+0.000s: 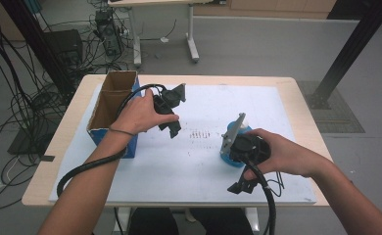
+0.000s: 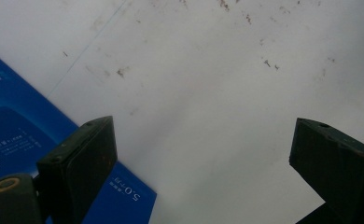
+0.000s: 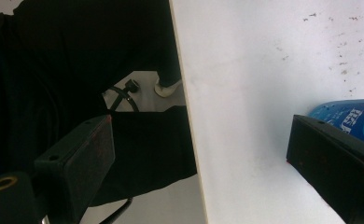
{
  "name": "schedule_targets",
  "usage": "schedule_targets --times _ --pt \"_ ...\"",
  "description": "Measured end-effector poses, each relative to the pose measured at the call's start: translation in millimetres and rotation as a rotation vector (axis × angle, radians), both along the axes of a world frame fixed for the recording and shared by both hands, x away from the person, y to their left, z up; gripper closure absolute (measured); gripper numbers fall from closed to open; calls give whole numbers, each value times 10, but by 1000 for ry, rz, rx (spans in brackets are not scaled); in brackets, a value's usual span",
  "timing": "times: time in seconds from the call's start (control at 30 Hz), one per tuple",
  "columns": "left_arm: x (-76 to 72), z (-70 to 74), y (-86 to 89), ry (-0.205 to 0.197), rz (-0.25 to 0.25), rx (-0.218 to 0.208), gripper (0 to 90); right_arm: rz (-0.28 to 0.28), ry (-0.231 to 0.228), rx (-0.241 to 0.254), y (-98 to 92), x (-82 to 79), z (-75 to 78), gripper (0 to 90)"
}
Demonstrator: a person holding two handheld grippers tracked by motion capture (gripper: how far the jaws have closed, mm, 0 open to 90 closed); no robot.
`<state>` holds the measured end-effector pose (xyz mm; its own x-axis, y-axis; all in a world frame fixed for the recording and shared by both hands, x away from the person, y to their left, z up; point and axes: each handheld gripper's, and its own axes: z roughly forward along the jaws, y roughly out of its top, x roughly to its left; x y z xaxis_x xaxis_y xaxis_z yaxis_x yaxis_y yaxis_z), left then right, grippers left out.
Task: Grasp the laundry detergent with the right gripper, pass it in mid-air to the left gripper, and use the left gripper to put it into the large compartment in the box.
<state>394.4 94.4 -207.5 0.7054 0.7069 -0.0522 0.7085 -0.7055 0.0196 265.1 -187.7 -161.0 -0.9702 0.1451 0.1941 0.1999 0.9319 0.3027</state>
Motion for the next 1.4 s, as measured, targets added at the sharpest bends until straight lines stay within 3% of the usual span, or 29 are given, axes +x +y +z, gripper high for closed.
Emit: schedule_targets --times 0.97,1.4 --pt "19 -33 32 1 11 -12 78 -12 -1 1 -75 19 -1 71" --pt "15 -20 49 3 13 -13 77 -46 -5 -8 -216 -17 11 72"
